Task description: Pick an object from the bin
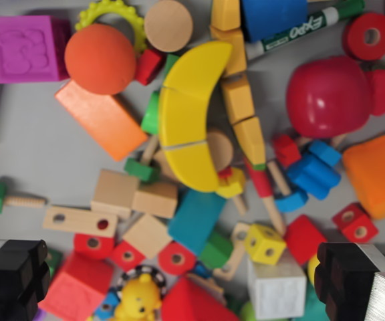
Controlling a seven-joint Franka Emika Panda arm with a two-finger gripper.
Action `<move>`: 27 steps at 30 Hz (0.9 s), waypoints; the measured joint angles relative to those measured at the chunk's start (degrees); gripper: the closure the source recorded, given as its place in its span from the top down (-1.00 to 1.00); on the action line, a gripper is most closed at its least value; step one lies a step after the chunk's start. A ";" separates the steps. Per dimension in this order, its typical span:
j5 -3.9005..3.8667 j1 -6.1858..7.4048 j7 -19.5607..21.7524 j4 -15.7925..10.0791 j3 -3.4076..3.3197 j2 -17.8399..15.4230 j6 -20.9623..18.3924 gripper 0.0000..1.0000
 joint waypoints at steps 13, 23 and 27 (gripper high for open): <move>0.22 2.01 6.22 -0.53 0.71 1.93 2.61 1.00; 0.34 3.96 12.05 -0.77 1.31 4.04 5.02 1.00; 0.40 4.76 14.34 -0.77 1.50 4.90 5.92 1.00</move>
